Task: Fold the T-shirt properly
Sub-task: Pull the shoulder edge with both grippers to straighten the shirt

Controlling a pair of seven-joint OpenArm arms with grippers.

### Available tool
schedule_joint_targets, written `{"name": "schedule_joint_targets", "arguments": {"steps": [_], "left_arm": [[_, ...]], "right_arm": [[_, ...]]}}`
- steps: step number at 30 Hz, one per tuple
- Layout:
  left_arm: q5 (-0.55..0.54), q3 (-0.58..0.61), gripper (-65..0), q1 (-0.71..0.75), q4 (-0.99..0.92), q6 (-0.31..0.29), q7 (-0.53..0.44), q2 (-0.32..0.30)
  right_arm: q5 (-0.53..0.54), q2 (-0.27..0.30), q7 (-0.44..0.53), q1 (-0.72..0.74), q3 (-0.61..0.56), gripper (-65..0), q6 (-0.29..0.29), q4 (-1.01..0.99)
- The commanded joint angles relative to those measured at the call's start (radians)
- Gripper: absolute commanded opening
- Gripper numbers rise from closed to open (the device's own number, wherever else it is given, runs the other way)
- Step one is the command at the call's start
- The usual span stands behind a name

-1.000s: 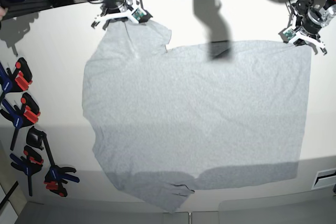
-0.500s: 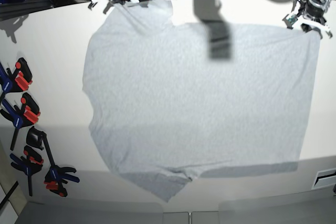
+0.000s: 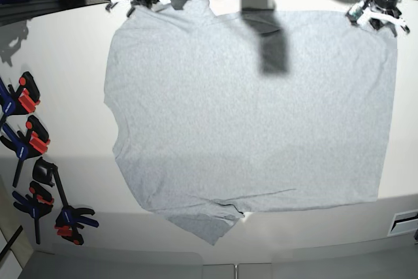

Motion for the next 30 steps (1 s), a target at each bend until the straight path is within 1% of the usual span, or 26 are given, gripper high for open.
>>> {"name": "schedule_joint_targets", "arguments": {"steps": [1, 2, 4, 6, 8, 10, 12, 14, 17, 19, 21, 27, 30], "left_arm": [[0.010, -0.006, -65.0, -0.009, 0.012, 0.043, -0.004, -0.016], [0.010, -0.006, -65.0, -0.015, 0.012, 0.055, -0.005, -0.016], [0.010, -0.006, -65.0, -0.030, 0.012, 0.058, -0.004, -0.016], [0.010, -0.006, -65.0, -0.045, 0.012, 0.058, -0.005, -0.016], [0.010, -0.006, -65.0, -0.063, 0.012, 0.058, -0.004, -0.016], [0.009, -0.006, -65.0, -0.085, 0.012, 0.058, -0.005, -0.016], [-0.008, -0.006, -65.0, -0.112, 0.012, 0.058, -0.007, -0.013], [-0.087, -0.006, -65.0, -0.140, 0.011, 0.058, -0.037, -0.014], [-0.242, -0.006, -65.0, -0.176, 0.011, 0.057, -0.084, -0.013], [-0.291, -0.006, -65.0, -0.192, 0.011, 0.057, -0.113, -0.013], [-0.291, -0.006, -65.0, -0.204, 0.011, 0.057, -0.135, -0.013], [-0.291, -0.006, -65.0, -0.255, 0.009, 0.057, -0.133, -0.011], [-0.292, -0.006, -65.0, -0.292, 0.009, 0.058, -0.132, 0.004]], "right_arm": [[-0.004, 0.016, 0.023, 0.010, 0.003, -65.0, -0.017, 0.021], [0.019, 0.031, 0.028, 0.023, 0.003, -65.0, -0.020, 0.021], [0.056, 0.067, 0.029, 0.042, 0.004, -65.0, -0.027, 0.021], [0.056, 0.100, 0.029, 0.048, 0.004, -65.0, -0.032, 0.021], [0.054, 0.118, 0.043, 0.051, 0.004, -65.0, -0.060, 0.021], [0.054, 0.119, 0.063, 0.065, 0.004, -65.0, -0.088, 0.021], [0.056, 0.118, 0.068, 0.094, 0.003, -65.0, -0.090, 0.021], [0.068, 0.118, 0.068, 0.137, 0.003, -65.0, -0.090, 0.021], [0.119, 0.118, 0.066, 0.219, 0.004, -65.0, -0.089, 0.021], [0.156, 0.118, 0.066, 0.267, 0.004, -65.0, -0.086, 0.021], [0.194, 0.118, 0.066, 0.306, 0.004, -65.0, -0.086, 0.021], [0.317, 0.117, 0.067, 0.417, 0.004, -65.0, -0.086, 0.019], [0.355, 0.117, 0.067, 0.468, 0.004, -65.0, -0.086, 0.014]]}}
